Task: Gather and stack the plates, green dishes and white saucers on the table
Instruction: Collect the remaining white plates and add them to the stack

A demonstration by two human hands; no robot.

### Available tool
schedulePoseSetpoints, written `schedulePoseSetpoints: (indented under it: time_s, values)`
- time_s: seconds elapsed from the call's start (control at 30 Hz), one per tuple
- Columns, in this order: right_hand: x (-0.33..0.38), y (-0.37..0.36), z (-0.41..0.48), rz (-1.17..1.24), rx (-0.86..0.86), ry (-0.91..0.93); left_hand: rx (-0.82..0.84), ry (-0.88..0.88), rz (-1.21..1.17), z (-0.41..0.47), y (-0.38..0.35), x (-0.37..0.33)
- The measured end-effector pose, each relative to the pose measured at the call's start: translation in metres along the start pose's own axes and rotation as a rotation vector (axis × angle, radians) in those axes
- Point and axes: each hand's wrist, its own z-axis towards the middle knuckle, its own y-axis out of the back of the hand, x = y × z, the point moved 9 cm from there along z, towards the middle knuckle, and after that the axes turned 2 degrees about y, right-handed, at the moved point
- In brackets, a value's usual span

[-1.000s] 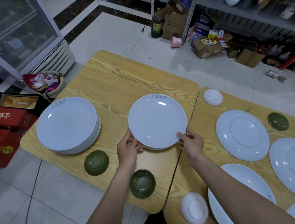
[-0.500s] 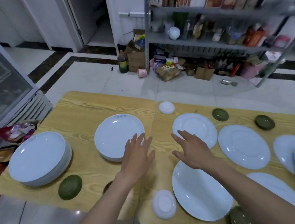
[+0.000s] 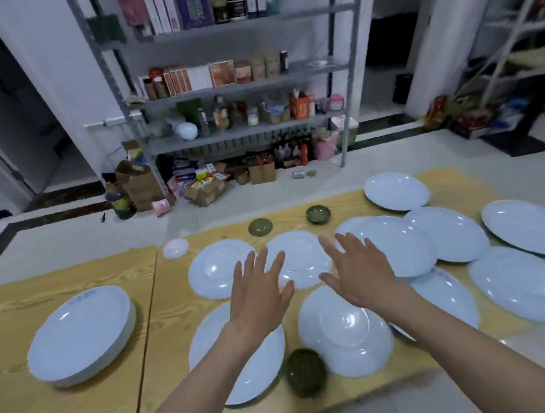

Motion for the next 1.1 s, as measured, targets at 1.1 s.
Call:
schedulePoseSetpoints:
  time_s: [1.1]
  values:
    - [-0.435,0.003,-0.048,0.022,-0.006,-0.389,-0.006,-0.334,-0.155,0.212,-0.08,-0.417]
